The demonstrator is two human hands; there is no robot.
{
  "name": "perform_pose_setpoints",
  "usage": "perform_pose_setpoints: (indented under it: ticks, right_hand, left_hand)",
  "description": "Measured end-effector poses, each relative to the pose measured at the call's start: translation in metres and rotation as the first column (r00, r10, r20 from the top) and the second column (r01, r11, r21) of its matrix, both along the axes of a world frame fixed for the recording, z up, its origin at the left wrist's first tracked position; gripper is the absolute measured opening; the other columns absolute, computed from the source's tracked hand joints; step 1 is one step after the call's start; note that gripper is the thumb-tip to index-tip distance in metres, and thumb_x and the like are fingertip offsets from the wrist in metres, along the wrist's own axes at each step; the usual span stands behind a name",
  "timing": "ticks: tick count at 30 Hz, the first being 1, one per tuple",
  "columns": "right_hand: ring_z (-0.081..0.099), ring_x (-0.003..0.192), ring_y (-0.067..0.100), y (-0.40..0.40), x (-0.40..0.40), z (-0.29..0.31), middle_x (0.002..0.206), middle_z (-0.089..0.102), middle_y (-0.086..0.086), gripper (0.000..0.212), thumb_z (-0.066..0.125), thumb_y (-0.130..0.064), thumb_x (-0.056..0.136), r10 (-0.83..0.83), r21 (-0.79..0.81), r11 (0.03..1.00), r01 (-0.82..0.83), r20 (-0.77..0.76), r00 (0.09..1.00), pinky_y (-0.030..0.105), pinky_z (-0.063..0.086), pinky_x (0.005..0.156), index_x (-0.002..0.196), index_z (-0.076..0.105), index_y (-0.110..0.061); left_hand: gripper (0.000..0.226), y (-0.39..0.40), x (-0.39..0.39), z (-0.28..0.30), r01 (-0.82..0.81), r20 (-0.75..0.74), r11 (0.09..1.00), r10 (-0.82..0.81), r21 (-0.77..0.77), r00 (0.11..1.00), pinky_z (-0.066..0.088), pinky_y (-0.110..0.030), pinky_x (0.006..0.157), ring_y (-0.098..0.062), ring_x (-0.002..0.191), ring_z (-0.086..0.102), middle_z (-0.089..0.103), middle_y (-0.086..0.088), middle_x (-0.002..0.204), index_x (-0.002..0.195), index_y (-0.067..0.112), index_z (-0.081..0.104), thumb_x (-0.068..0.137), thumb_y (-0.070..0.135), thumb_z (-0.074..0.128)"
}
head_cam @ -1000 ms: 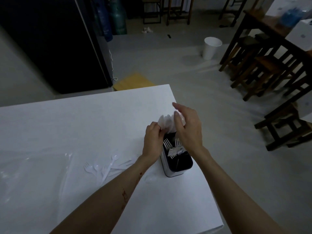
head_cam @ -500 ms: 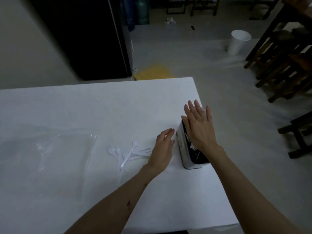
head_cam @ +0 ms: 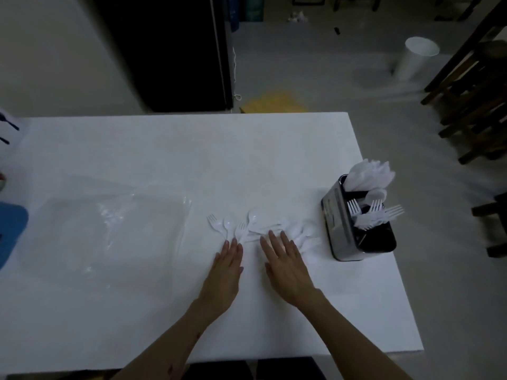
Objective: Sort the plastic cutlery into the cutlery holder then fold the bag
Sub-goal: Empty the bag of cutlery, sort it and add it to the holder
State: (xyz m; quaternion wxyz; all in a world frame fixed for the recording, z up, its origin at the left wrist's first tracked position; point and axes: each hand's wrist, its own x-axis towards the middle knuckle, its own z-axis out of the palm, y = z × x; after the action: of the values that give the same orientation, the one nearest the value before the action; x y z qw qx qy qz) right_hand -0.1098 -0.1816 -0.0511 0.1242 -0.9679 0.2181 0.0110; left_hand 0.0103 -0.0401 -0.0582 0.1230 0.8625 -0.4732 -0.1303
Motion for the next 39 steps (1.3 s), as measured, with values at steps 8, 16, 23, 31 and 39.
perform_pose_setpoints:
  ticks: [8, 16, 23, 31, 39]
  right_hand:
    - [0.056, 0.126, 0.027, 0.012, -0.014, -0.014, 0.133, 0.062, 0.009, 0.065, 0.084, -0.005, 0.065, 0.16, -0.024, 0.987, -0.158, 0.068, 0.985, 0.043, 0.038, 0.106, 0.126, 0.063, -0.006]
    - [0.062, 0.117, 0.029, 0.002, -0.032, -0.011, 0.123, 0.068, 0.006, 0.055, 0.081, 0.007, 0.059, 0.173, -0.026, 0.985, -0.171, 0.107, 0.979, 0.04, 0.049, 0.101, 0.11, 0.073, -0.012]
    - [0.06, 0.078, 0.029, -0.009, -0.011, 0.006, 0.093, 0.064, 0.009, 0.049, 0.083, 0.008, 0.047, -0.107, -0.018, 0.994, 0.107, 0.013, 0.994, 0.032, 0.048, 0.053, 0.09, 0.072, -0.013]
    - [0.057, 0.069, 0.02, -0.029, -0.001, 0.017, 0.087, 0.062, 0.001, 0.042, 0.086, 0.004, 0.048, 0.131, -0.039, 0.99, -0.137, -0.132, 0.983, 0.022, 0.026, 0.043, 0.077, 0.062, -0.015]
    - [0.06, 0.064, 0.022, -0.025, -0.011, 0.022, 0.084, 0.064, 0.002, 0.058, 0.075, 0.016, 0.049, 0.12, 0.003, 0.993, -0.12, 0.001, 0.993, 0.024, 0.038, 0.039, 0.096, 0.065, -0.016]
  left_hand:
    - [0.038, 0.021, -0.011, 0.0, -0.099, -0.199, 0.982, 0.066, -0.16, 0.978, 0.055, -0.04, 0.088, -0.028, 0.112, 0.059, 0.059, -0.016, 0.117, 0.122, -0.001, 0.06, 0.085, 0.003, 0.067]
    - [0.018, 0.007, -0.003, 0.01, -0.246, -0.29, 0.945, 0.179, -0.214, 0.94, 0.035, -0.017, 0.083, -0.013, 0.09, 0.045, 0.059, -0.003, 0.094, 0.105, 0.009, 0.064, 0.088, 0.016, 0.065]
    - [0.013, -0.015, 0.007, 0.011, -0.352, -0.375, 0.93, 0.289, -0.108, 0.881, 0.045, -0.026, 0.075, -0.019, 0.086, 0.053, 0.058, -0.003, 0.086, 0.093, 0.011, 0.059, 0.086, 0.019, 0.068]
    - [0.001, -0.001, 0.004, 0.002, -0.356, -0.455, 0.921, 0.252, -0.157, 0.854, 0.048, -0.025, 0.074, -0.016, 0.083, 0.058, 0.064, 0.0, 0.083, 0.089, 0.014, 0.063, 0.089, 0.014, 0.062]
    - [0.011, -0.005, 0.012, 0.014, -0.482, -0.596, 0.862, 0.304, -0.16, 0.743, 0.048, -0.015, 0.075, -0.011, 0.088, 0.064, 0.067, -0.001, 0.094, 0.097, 0.014, 0.062, 0.095, 0.011, 0.052]
